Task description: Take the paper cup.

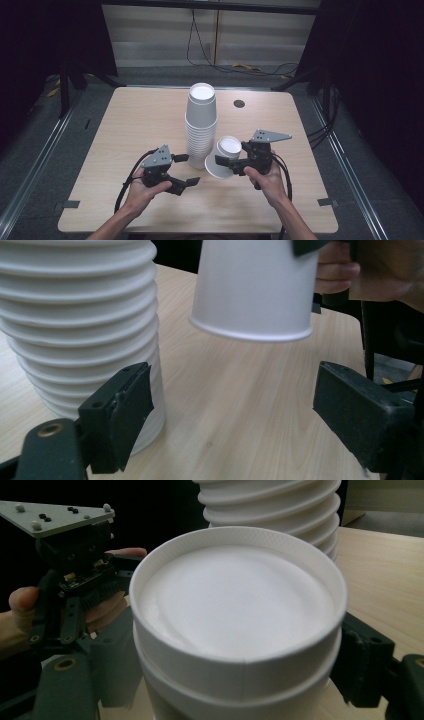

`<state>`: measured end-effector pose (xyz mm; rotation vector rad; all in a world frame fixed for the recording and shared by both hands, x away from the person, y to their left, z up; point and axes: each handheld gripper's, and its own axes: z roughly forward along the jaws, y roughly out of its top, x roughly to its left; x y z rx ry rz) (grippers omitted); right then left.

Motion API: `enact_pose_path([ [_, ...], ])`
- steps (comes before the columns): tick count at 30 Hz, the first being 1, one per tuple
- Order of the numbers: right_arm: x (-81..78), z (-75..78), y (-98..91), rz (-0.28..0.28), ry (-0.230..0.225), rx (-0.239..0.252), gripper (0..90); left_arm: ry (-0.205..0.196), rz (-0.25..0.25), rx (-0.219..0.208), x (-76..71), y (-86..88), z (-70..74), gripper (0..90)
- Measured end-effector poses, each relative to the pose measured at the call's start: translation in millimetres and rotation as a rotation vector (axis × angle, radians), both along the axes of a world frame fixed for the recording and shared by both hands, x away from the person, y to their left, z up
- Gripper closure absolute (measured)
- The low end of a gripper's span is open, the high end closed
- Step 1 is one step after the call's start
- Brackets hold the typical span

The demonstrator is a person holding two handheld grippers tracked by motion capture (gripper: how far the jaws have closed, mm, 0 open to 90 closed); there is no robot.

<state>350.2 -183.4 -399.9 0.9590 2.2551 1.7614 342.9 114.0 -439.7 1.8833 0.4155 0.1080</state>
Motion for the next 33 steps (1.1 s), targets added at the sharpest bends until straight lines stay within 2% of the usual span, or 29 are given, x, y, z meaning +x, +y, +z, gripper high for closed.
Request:
enact_pose_path([
  [3, 0.9, -3.9, 2.7, 0.013, 0.018, 0.04, 21.1, 0.005, -0.012, 0.001, -1.4, -2.2, -1.8, 15.6],
  [9, -1.7, -10.8, 11.7, 0.043, 0.023, 0.032, 21.2, -0.003, -0.01, 0.027, -4.5, -4.0, -3.4, 15.9],
  [14, -1.1, -14.6, 13.0, 0.044, 0.051, 0.056, 21.3, 0.011, -0.017, 0.004, -4.3, -5.1, -4.0, 15.8],
  [16, -2.1, -15.6, 16.3, 0.052, 0.052, 0.052, 21.4, 0.01, -0.029, -0.002, -5.2, -6.3, -4.2, 15.8],
  [17, -2.5, -15.9, 17.7, 0.059, 0.055, 0.052, 21.4, 0.004, -0.031, 0.009, -5.5, -6.9, -4.2, 15.7],
  [19, -3.1, -16.3, 19.3, 0.062, 0.056, 0.05, 21.4, 0.015, -0.053, 0.008, -5.7, -9.0, -5.7, 15.7],
  [20, -4.1, -17.6, 22.5, 0.083, 0.061, 0.043, 21.4, 0.018, -0.055, 0.007, -6.2, -10.3, -6.6, 15.8],
  [23, -5.4, -18.2, 25.4, 0.099, 0.059, 0.029, 21.3, 0.019, -0.057, 0.009, -6.1, -11.2, -7.8, 15.7],
  [24, -6.1, -18.6, 27.3, 0.11, 0.058, 0.029, 21.4, 0.032, -0.069, 0.023, -4.7, -12.1, -9.6, 15.3],
  [25, -6.1, -18.6, 27.3, 0.11, 0.058, 0.029, 21.4, 0.032, -0.069, 0.023, -4.7, -12.1, -9.6, 15.2],
  [28, -6.4, -20.1, 30.2, 0.117, 0.066, 0.02, 21.5, 0.068, -0.088, 0.021, -2.0, -15.0, -12.4, 14.7],
  [33, -7.6, -24.0, 33.9, 0.118, 0.076, 0.016, 21.6, 0.064, -0.092, 0.044, -1.8, -17.0, -13.9, 9.8],
])
